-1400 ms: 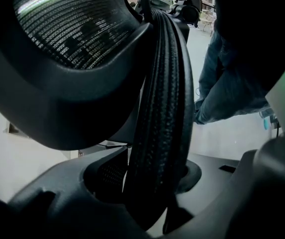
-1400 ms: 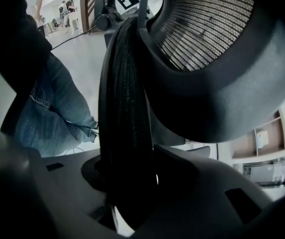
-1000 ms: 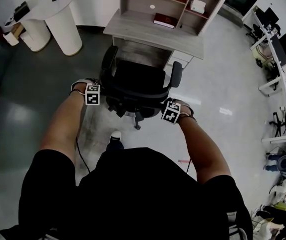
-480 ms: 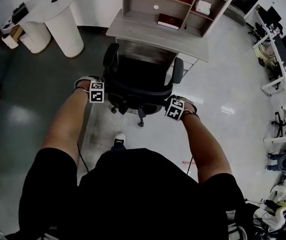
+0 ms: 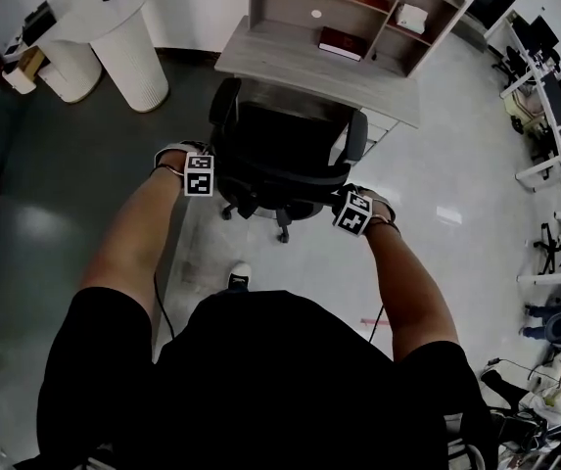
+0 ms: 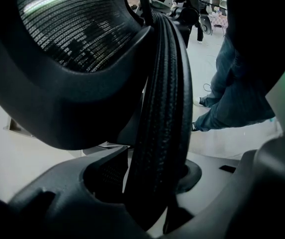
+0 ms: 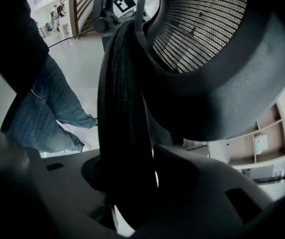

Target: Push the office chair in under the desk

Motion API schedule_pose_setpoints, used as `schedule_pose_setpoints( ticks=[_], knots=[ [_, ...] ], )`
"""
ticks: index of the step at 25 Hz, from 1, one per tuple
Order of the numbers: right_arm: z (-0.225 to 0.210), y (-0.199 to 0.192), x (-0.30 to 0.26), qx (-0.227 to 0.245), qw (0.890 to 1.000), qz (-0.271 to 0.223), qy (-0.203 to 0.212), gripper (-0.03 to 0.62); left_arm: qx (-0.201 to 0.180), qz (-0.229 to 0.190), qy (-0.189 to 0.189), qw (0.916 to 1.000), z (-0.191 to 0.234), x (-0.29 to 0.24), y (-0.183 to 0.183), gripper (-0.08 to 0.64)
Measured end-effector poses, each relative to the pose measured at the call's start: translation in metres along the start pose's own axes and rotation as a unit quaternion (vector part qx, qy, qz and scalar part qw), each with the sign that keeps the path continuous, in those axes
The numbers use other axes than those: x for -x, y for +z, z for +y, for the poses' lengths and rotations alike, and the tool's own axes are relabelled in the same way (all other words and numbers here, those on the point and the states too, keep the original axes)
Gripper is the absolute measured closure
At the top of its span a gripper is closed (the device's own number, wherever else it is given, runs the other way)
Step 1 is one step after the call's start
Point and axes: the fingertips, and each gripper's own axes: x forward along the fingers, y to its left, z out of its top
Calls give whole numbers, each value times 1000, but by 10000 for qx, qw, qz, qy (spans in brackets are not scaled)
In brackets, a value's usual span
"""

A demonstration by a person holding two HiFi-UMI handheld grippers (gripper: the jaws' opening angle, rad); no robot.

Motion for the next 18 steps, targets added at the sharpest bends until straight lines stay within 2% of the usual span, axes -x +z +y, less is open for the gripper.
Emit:
schedule_pose_setpoints(
  ticks=[18],
  knots=[
    [-40,14,-9,-91,9999,-56,-112,414,58,-70,100,9999,39,-8,-12,370]
  ],
)
